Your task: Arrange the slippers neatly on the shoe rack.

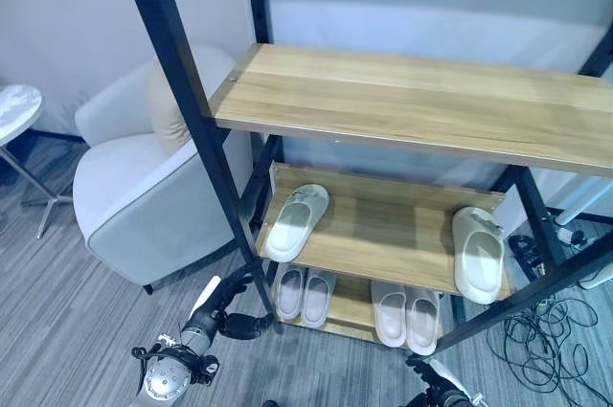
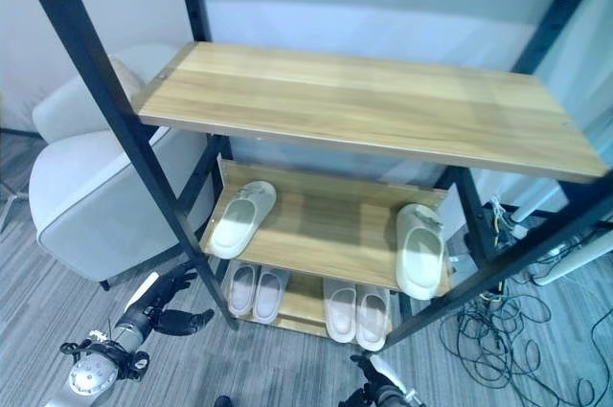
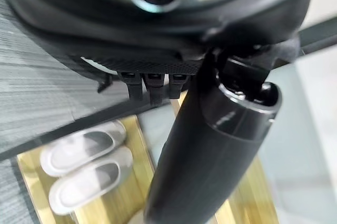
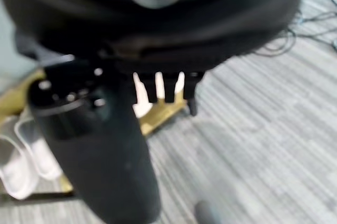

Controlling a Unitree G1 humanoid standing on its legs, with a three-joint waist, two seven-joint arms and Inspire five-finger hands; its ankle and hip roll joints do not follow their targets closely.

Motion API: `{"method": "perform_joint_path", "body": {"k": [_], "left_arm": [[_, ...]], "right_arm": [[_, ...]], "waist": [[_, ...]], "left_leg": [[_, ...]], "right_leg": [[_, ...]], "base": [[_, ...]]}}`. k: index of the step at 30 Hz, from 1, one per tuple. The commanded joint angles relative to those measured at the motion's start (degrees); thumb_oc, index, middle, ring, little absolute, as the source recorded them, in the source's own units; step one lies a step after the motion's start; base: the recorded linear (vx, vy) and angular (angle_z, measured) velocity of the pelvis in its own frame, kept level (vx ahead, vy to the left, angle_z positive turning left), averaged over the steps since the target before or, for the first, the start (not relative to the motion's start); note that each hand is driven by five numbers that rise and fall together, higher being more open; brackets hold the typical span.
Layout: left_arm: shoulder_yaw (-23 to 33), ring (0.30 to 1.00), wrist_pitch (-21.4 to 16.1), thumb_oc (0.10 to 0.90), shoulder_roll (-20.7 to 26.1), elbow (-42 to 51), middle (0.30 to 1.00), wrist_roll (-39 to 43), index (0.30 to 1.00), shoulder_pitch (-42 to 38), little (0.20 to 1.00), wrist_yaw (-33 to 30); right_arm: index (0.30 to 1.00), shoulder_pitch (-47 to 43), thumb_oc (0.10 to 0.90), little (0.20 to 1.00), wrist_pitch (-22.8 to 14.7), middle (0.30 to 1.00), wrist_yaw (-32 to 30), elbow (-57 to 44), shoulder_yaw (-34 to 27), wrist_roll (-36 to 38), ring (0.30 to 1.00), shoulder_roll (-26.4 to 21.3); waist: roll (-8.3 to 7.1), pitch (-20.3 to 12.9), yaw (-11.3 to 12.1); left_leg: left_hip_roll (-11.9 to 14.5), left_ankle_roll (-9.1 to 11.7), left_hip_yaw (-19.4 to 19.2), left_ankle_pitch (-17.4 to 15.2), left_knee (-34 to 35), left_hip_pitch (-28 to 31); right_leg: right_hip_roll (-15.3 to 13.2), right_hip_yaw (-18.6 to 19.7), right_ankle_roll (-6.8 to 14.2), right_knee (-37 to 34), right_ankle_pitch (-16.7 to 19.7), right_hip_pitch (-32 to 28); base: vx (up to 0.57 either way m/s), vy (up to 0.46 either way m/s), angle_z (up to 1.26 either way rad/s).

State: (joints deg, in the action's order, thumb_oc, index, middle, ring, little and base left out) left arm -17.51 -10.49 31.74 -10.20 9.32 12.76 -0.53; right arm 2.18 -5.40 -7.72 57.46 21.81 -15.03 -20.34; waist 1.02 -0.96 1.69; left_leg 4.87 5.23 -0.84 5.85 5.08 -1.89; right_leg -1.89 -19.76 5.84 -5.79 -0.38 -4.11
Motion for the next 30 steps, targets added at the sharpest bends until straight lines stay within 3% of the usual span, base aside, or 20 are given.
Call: {"method": "perform_joint_path", "body": {"k": [1,9,17,30], "left_arm": [[1.5,0.900,-4.3,0.800,-1.0,6.6,0.900,-0.4,0.900,-5.2,0.900,-0.7],[2.7,0.900,-5.0,0.800,-2.9,9.6,0.900,-6.5,0.900,-9.3,0.900,-6.1],[1.8,0.900,-3.6,0.800,-5.0,4.5,0.900,-14.8,0.900,-19.9,0.900,-13.4],[-0.8,0.900,-1.5,0.800,0.7,-3.4,0.900,-27.8,0.900,-31.5,0.900,-17.9]], "right_arm": [[0.900,-3.3,0.800,0.900,-1.4,0.900,-1.8,-8.0,-2.4,-0.3,0.900,-3.0],[0.900,-1.6,0.800,0.900,-1.2,0.900,-2.4,-9.0,-2.0,-0.3,0.900,-2.4],[0.900,1.5,0.800,0.900,-1.3,0.900,-2.0,-9.8,-2.0,-0.1,0.900,-2.6],[0.900,1.8,0.800,0.900,-1.9,0.900,-1.1,-11.4,-0.5,-0.1,0.900,-2.9]], "waist": [[-1.24,3.5,1.1],[0.29,3.4,-0.7],[-0.33,2.1,-3.1],[-0.37,1.4,-4.7]], "left_leg": [[-0.6,2.9,-1.4,1.9,-0.1,-4.2],[-0.1,2.2,-4.1,0.7,-0.1,-2.5],[0.5,2.2,-5.8,-1.2,-0.1,-1.3],[0.4,2.0,-6.8,-2.3,-0.1,-1.4]], "right_leg": [[-1.2,0.4,1.0,0.8,-1.9,3.8],[-1.4,3.1,1.9,0.8,-1.4,4.4],[-2.0,3.4,2.7,0.8,-0.9,3.9],[-2.9,4.3,3.7,0.8,0.2,5.0]], "base": [[0.00,-0.078,-0.21],[0.01,-0.026,-0.18],[0.07,0.024,-0.04],[0.03,0.024,-0.05]]}}
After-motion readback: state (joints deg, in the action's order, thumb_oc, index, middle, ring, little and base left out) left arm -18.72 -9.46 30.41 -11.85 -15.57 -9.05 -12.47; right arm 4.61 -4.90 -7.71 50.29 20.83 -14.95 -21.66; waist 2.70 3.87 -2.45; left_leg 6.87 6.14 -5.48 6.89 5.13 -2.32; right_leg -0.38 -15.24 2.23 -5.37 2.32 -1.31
